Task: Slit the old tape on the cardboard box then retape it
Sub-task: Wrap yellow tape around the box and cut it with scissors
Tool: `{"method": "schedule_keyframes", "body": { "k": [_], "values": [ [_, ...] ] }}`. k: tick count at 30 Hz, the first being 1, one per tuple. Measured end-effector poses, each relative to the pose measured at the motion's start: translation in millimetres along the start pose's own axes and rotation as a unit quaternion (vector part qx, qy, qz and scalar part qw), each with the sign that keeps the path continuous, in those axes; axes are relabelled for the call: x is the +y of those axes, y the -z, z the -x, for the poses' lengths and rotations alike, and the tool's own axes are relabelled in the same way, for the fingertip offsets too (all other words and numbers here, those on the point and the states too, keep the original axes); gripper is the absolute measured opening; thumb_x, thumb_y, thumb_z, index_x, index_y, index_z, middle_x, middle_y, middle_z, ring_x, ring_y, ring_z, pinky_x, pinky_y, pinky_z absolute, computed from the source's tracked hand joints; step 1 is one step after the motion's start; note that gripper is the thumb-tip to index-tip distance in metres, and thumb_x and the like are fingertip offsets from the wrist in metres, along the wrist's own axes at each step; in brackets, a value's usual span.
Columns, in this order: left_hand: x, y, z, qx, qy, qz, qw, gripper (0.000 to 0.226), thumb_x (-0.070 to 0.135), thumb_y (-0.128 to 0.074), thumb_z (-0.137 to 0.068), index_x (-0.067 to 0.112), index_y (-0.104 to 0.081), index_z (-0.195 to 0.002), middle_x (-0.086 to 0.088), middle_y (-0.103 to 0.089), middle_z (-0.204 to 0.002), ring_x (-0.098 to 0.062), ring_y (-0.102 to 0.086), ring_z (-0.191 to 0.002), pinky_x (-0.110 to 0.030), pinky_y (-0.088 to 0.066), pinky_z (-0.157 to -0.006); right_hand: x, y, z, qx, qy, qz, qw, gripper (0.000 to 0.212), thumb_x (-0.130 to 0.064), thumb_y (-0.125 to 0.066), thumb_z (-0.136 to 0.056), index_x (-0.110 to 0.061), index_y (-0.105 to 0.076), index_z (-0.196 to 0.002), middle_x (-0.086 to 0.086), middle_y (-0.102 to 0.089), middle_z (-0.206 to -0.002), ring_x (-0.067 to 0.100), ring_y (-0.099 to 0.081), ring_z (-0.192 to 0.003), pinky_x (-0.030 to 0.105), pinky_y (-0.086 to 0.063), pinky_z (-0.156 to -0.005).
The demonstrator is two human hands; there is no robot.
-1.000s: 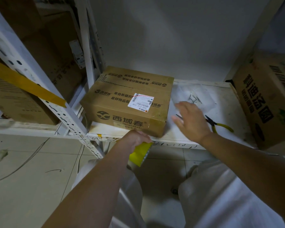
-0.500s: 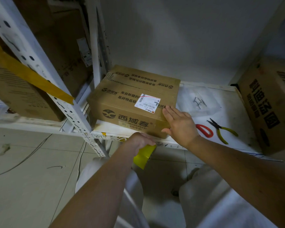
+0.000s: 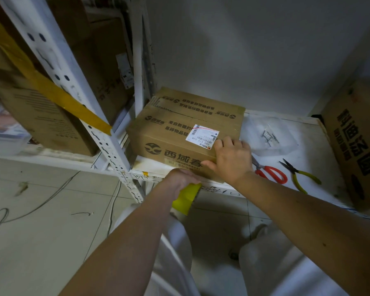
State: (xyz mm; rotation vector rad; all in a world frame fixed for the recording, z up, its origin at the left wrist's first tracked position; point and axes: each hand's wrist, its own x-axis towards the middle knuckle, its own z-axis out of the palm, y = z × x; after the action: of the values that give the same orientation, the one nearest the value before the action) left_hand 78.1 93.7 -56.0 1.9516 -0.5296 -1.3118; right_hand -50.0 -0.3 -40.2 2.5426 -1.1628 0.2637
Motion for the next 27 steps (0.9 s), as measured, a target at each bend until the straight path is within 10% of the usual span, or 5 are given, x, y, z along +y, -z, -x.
{"method": "schedule_keyframes", "body": {
  "k": [6,10,18,27],
  "values": [
    [5,29,8,0.105,0.001,0.108,0.989,0.014,0.002,-0.064,-0.087,-0.002,-0.068,-0.100,-0.013,-0.060,-0.099,-0.026,-0.056,-0.093,-0.034,-0.043,-0.083,27,2,9,-0.035,0.101,0.014,0.994,0.059,-0.060,-0.056,-0.084,-0.016,-0.051,-0.123,0.007,-0.062,-0.100,0.025,-0.064,-0.082,0.032,-0.052,-0.062],
    [3,54,3,0.192,-0.023,0.097,0.976,0.023,0.007,-0.056,-0.093,0.014,-0.055,-0.071,-0.006,-0.055,-0.092,-0.020,-0.046,-0.090,-0.030,-0.035,-0.079,56,7,15,-0.059,0.125,0.007,0.990,0.054,-0.051,-0.054,-0.088,-0.019,-0.048,-0.131,0.004,-0.063,-0.115,0.023,-0.063,-0.099,0.037,-0.052,-0.085],
    [-9,83,28,0.301,-0.020,-0.231,0.925,0.035,0.010,-0.050,-0.096,0.010,-0.049,-0.130,-0.004,-0.056,-0.130,-0.022,-0.054,-0.122,-0.026,-0.044,-0.096,83,19,18,-0.172,0.050,-0.011,0.984,0.057,-0.019,-0.055,-0.094,-0.027,-0.027,-0.143,0.002,-0.048,-0.133,0.022,-0.060,-0.093,0.032,-0.052,-0.074],
    [-5,93,13,0.254,-0.043,-0.220,0.941,0.018,0.009,-0.052,-0.092,0.005,-0.063,-0.106,-0.011,-0.063,-0.104,-0.025,-0.061,-0.097,-0.030,-0.049,-0.082,81,13,-4,-0.219,0.049,-0.124,0.967,0.061,0.004,-0.056,-0.083,-0.020,-0.039,-0.136,0.005,-0.046,-0.136,0.025,-0.060,-0.097,0.035,-0.056,-0.079]
  ]
}}
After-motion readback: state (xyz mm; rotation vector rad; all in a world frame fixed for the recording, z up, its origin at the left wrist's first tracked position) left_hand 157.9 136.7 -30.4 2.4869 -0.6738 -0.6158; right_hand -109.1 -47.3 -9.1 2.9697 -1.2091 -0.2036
